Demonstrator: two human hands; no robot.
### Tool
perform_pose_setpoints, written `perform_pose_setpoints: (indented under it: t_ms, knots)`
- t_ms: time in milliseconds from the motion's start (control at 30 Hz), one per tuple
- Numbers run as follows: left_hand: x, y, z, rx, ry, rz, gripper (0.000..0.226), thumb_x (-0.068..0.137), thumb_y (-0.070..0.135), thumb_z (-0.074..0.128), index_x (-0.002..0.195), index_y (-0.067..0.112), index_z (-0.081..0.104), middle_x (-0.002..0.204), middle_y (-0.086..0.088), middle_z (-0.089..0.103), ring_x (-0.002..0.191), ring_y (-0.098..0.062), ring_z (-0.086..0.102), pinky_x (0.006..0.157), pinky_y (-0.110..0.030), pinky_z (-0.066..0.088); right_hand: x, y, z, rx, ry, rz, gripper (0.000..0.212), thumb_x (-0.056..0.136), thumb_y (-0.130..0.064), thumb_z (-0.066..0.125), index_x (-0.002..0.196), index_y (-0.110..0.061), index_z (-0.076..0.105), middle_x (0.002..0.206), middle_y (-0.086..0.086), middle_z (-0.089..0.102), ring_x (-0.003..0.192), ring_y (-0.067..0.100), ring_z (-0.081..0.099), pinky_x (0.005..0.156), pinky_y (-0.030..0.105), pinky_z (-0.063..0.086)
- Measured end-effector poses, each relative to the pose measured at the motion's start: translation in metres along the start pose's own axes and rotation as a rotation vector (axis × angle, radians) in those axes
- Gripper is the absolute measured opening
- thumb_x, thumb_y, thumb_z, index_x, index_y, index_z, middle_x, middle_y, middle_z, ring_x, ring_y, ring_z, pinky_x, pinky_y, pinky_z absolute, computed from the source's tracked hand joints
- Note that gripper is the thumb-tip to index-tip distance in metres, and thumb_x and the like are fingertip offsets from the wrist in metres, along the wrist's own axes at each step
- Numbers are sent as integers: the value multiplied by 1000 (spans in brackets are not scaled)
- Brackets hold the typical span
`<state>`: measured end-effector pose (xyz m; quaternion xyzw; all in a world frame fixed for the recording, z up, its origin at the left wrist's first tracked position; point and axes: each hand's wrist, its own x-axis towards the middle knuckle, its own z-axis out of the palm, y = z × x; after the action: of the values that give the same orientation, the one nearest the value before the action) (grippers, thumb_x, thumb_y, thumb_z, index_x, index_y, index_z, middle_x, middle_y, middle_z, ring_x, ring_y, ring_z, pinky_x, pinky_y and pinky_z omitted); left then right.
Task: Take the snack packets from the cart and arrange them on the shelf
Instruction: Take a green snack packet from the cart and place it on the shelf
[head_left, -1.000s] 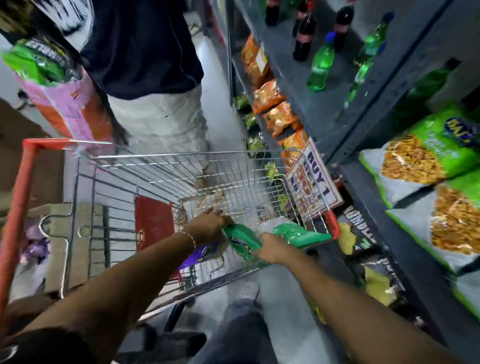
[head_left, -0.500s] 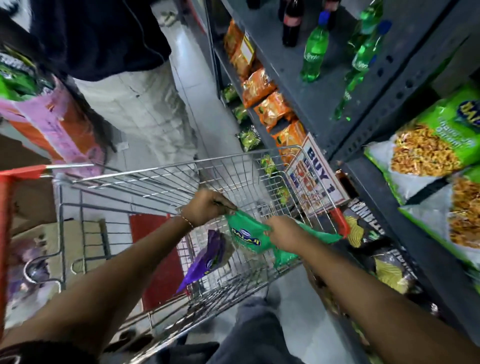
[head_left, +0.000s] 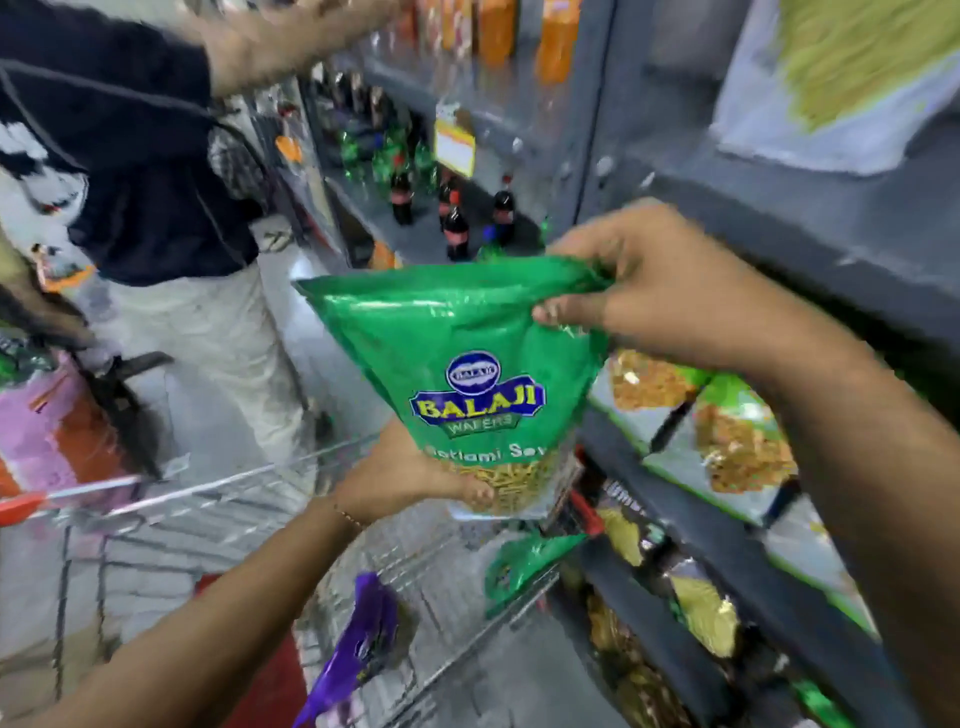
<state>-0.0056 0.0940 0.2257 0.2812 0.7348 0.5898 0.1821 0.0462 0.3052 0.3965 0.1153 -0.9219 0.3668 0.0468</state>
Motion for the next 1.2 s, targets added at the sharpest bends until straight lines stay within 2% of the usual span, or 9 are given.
perform_pose_setpoints:
  t_ms: [133,200,300,400,500,733,933,1033,1200]
  knots:
    - [18,89,31,-65,66,220,69,45,-3,89,105,26,68,99,19,76,97,-3,70,84,-20,53,-51,-35,-72,268,457,-154,37,72,-6,79,98,-24,59,93,1,71,78,1,64,79,24,56]
    - [23,131,47,-126,47,307,64,46,1,86,100,32,72,96,14,77,92,-4,72,78,-19,55,-87,-40,-90,364,528,-142,58,67,-12,84,113,-23,50,105,-1,71,93,7,69,88,27,57]
    - [32,197,81,-251,-55,429,60,47,-1,81,104,14,70,96,2,79,87,-9,73,72,-18,55,-154,-43,-98,334,545,-12,80,58,-17,90,124,-28,47,120,-1,69,105,9,69,83,21,57]
    - [45,251,129,-343,-199,540,70,44,1,82,112,8,64,100,-3,78,90,-15,73,73,-23,56,-211,-47,-104,244,664,89,77,49,-24,89,114,-40,50,112,-14,72,97,3,72,76,21,58]
    - [55,283,182,-426,-289,560,86,39,13,86,120,8,56,109,-9,75,98,-26,72,80,-35,59,-255,-40,-124,100,862,182,79,44,-33,96,108,-42,52,112,-13,72,99,6,71,84,30,58]
    - [76,326,305,-461,-520,486,95,39,15,93,122,16,47,114,-9,73,101,-24,71,85,-40,58,-346,-7,-169,111,1158,313,86,42,-1,96,108,-33,52,101,0,76,88,13,75,72,34,61]
    - [84,337,367,-410,-663,448,61,56,-3,87,109,15,63,108,-10,75,99,-26,72,85,-39,58,-383,33,-191,81,1281,415,90,45,9,92,118,-17,47,98,4,72,79,5,74,62,21,57]
    - [89,342,380,-414,-692,463,58,59,-8,83,110,11,64,107,-12,75,98,-26,72,78,-33,60,-390,46,-199,88,1314,428,95,40,1,95,119,-17,47,103,6,71,84,9,74,66,24,59]
    - [102,348,391,-373,-748,418,57,60,-5,83,111,10,63,107,-13,75,99,-27,72,84,-38,59,-388,58,-208,91,1325,466,100,38,-12,97,121,-18,43,111,-1,65,106,20,67,89,46,58]
